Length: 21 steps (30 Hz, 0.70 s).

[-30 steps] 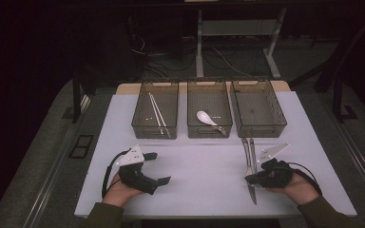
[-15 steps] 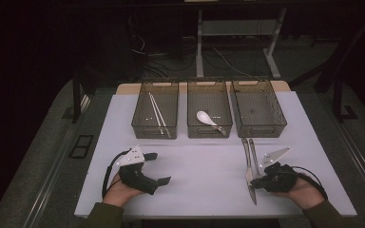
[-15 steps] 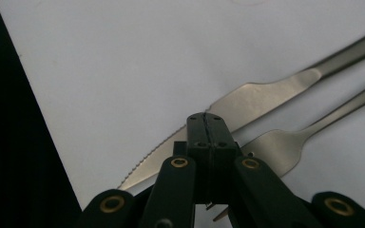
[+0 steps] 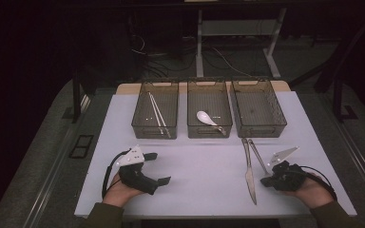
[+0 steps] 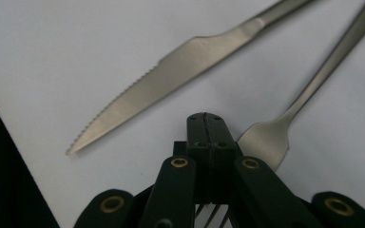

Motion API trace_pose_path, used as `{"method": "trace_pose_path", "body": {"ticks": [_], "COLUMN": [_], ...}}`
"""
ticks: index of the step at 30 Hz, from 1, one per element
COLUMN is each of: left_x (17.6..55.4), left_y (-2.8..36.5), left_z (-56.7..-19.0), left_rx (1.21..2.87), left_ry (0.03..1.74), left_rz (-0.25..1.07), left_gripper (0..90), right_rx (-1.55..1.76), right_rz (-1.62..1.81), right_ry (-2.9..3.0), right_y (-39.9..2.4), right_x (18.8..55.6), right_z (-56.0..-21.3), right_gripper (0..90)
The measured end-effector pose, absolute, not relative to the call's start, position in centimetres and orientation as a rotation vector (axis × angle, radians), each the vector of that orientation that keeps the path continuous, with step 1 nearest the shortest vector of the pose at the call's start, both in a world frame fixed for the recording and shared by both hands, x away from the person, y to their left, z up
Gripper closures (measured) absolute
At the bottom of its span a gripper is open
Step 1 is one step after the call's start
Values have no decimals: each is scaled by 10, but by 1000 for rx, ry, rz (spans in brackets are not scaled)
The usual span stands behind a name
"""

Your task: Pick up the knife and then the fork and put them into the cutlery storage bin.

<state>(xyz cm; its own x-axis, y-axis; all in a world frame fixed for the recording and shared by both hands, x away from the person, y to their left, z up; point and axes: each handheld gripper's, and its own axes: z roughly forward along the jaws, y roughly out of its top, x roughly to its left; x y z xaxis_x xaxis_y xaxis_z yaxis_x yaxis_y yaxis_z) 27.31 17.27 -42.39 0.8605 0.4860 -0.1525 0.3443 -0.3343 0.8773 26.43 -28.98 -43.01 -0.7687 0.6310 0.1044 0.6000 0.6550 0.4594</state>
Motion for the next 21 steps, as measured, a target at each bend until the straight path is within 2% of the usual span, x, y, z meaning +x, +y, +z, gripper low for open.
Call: {"method": "trace_pose_path", "body": {"ticks": [15, 21], "left_x": [273, 273], "left_y": [173, 172], "left_z": [-424, -424], "left_rx": [1955, 1957], "left_ry": [613, 613], "left_rz": [164, 162], "left_gripper": [0, 0], "right_rx": [1204, 1226], "right_rz": [671, 698], "right_ry": [2683, 2658], "right_y": [-336, -341], "right_x": [273, 277], "right_z": [-429, -423], "right_gripper": [897, 895]}}
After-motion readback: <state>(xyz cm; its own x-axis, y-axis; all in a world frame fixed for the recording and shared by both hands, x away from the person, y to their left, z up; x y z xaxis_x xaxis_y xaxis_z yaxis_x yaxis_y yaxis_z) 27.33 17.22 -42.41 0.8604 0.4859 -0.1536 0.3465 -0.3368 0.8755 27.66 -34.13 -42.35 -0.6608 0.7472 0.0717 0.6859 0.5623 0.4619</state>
